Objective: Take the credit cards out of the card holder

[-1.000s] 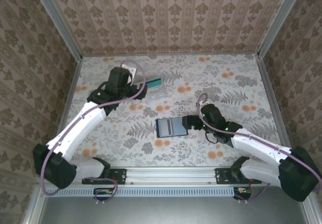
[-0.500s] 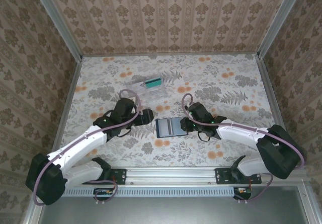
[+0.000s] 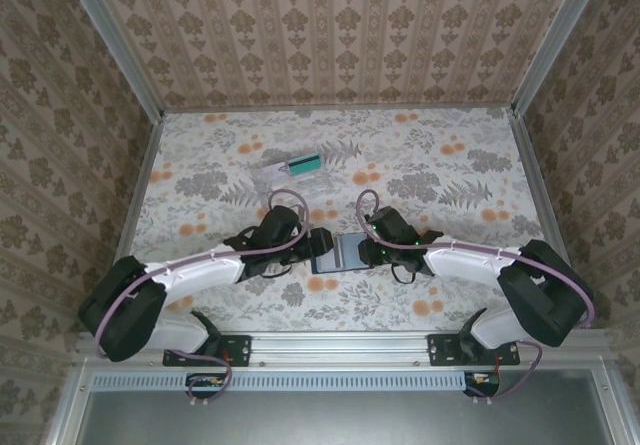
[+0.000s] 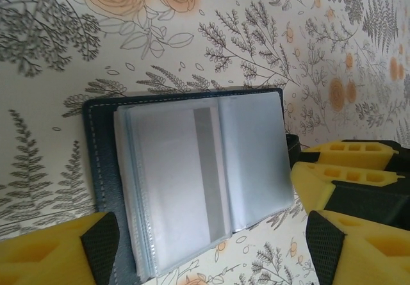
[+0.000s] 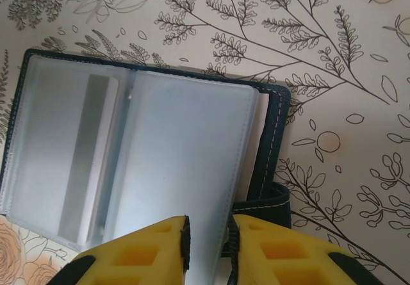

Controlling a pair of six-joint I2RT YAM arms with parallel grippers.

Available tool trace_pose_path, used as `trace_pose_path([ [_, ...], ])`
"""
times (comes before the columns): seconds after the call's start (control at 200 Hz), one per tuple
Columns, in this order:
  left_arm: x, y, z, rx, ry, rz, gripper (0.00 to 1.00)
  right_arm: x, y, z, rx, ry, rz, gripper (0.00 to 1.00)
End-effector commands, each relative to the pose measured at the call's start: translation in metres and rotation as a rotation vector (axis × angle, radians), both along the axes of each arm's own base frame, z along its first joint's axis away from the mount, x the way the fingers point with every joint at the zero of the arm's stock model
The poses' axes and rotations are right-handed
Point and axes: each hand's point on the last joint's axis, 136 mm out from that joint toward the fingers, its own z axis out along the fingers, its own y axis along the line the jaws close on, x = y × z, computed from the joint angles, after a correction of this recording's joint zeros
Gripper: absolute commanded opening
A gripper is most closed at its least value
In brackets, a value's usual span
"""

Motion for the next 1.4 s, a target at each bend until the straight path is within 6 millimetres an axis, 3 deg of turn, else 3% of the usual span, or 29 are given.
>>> trace_pose_path([
  [0.0, 0.003, -0.017, 0.013, -0.09, -0.01, -0.014, 0.79, -0.006, -0.005, -0.013, -0.035, 0.029, -0.013, 0.26],
  [0.24, 0.001, -0.027, 0.002, -0.115, 0.018, -0.028, 0.77, -0.008, -0.006, -0.018, -0.039, 0.041, -0.019, 0.24],
  [0.705, -0.004, -0.011, -0.029, 0.016, 0.086, 0.002, 0.76, -0.009, -0.005, -0.018, -0.036, 0.041, -0.022, 0.24],
  [1.025, -0.004, -0.024, -0.03, -0.028, 0.093, -0.037, 0.75, -0.009, -0.006, -0.018, -0.04, 0.042, -0.024, 0.24],
  [1.395, -0.006, -0.03, -0.009, -0.038, 0.028, -0.076, 0.75, -0.009, -0.006, -0.02, -0.041, 0.045, -0.027, 0.24],
])
